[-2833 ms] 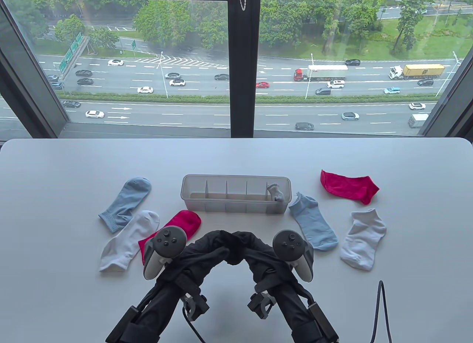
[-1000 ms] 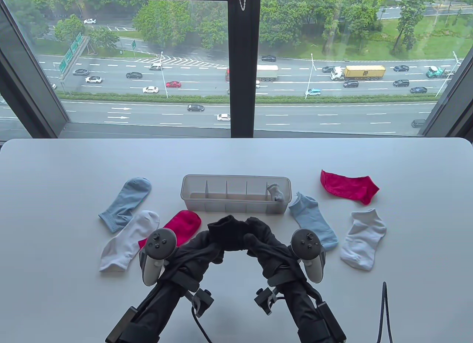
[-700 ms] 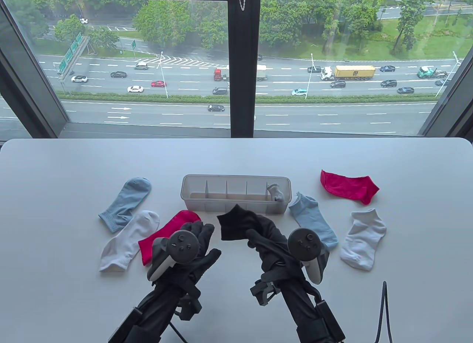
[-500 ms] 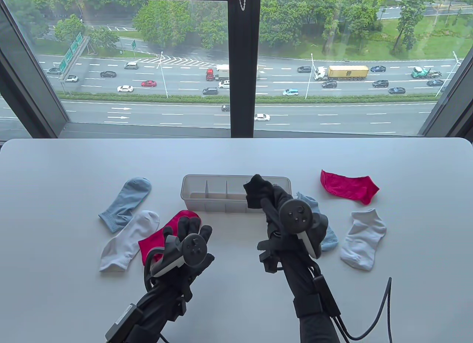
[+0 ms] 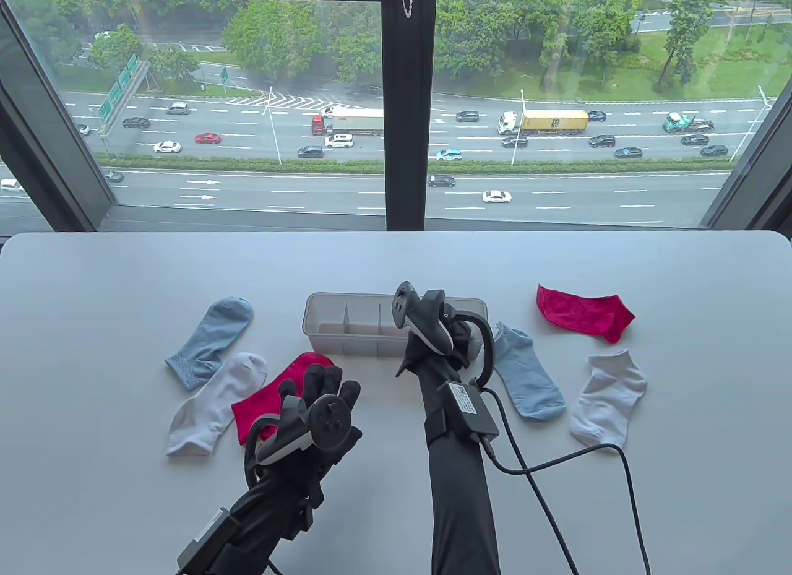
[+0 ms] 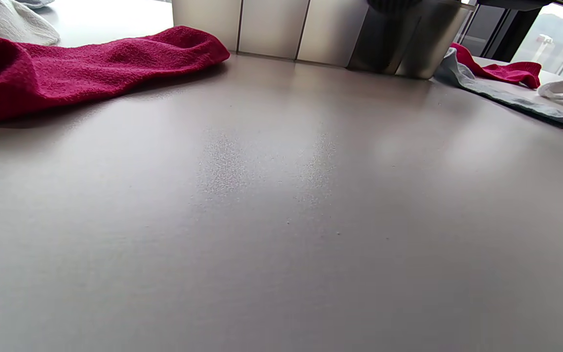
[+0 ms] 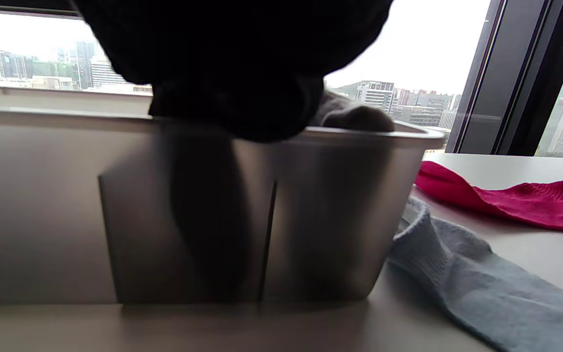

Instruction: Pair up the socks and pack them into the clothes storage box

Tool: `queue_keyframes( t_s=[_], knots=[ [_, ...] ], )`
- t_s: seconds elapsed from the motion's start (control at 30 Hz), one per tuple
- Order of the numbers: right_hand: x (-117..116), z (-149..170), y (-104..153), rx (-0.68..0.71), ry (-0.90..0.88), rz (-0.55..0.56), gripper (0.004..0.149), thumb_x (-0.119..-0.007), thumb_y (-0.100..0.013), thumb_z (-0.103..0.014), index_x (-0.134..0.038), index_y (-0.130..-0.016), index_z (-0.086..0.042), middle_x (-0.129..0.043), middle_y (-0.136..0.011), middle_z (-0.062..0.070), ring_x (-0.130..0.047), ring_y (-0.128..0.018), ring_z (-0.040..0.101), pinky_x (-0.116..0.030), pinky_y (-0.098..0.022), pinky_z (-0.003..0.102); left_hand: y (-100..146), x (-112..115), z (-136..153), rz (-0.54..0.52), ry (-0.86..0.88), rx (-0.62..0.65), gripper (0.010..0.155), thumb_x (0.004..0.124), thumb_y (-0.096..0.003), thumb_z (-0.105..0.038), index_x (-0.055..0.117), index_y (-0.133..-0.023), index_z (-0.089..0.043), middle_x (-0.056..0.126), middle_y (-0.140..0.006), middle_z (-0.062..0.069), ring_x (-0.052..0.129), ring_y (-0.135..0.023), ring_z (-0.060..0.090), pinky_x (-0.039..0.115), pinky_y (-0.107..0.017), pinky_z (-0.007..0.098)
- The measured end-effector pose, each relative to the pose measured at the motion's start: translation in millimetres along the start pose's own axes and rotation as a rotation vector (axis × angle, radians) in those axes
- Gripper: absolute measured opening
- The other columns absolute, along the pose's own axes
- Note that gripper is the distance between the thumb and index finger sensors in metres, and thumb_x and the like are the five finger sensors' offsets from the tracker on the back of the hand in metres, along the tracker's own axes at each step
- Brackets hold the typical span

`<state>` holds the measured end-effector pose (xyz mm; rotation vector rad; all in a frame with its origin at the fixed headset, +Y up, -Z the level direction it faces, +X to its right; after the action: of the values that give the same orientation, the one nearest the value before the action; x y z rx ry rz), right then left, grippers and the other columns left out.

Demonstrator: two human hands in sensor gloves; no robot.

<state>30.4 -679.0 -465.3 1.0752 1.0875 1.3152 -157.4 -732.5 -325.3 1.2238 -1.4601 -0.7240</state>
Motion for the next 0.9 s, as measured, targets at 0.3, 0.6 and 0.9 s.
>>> queue_keyframes(
  t_s=[0.3, 0.6, 0.9],
  knots=[
    [51, 81, 33, -0.029, -0.173, 0.069, 0.050, -0.077, -0.058, -0.036, -0.073, -0.102, -0.011, -0.088, -0.092, 0.019, -0.099, -0.051, 0.017, -0.086, -0.038, 0.027, 1, -2, 0, -0.019, 0.007, 0.012, 0.069, 0.055, -0.0608, -0.043, 0.015, -0.114, -0.025, -0.008, -0.117, 0.003, -0.018, -0.106, 0.030, -0.007, -0.071, 0.063],
    [-80, 153, 55, -0.185, -0.070, -0.445, 0.072, -0.075, -0.058, -0.040, -0.046, -0.115, -0.006, -0.063, -0.109, 0.034, -0.094, -0.062, 0.020, -0.084, -0.045, 0.030, 6, -5, -6, -0.038, 0.041, 0.055, 0.069, 0.054, -0.0605, -0.043, 0.018, -0.115, -0.022, 0.001, -0.120, 0.010, -0.002, -0.110, 0.039, 0.010, -0.076, 0.067],
    [-79, 117, 93, 0.014, -0.220, -0.291, 0.041, -0.079, -0.059, -0.036, -0.076, -0.090, -0.008, -0.091, -0.067, 0.011, -0.096, -0.026, -0.003, -0.085, -0.019, 0.013, 2, 2, -4, 0.037, 0.349, 0.111, 0.070, 0.052, -0.0600, -0.046, 0.041, -0.115, -0.005, 0.049, -0.117, 0.031, 0.060, -0.102, 0.055, 0.054, -0.072, 0.068]
  ],
)
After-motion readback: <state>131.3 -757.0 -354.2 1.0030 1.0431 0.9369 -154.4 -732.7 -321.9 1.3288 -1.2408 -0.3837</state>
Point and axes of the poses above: the tracker on the back of each hand, its own z axis roughly to the little-finger side, its own y axis roughly from the fingertips to the wrist, x = y × z, the point moved 1 cm from there along -y, roughly from the wrist to the fingertips
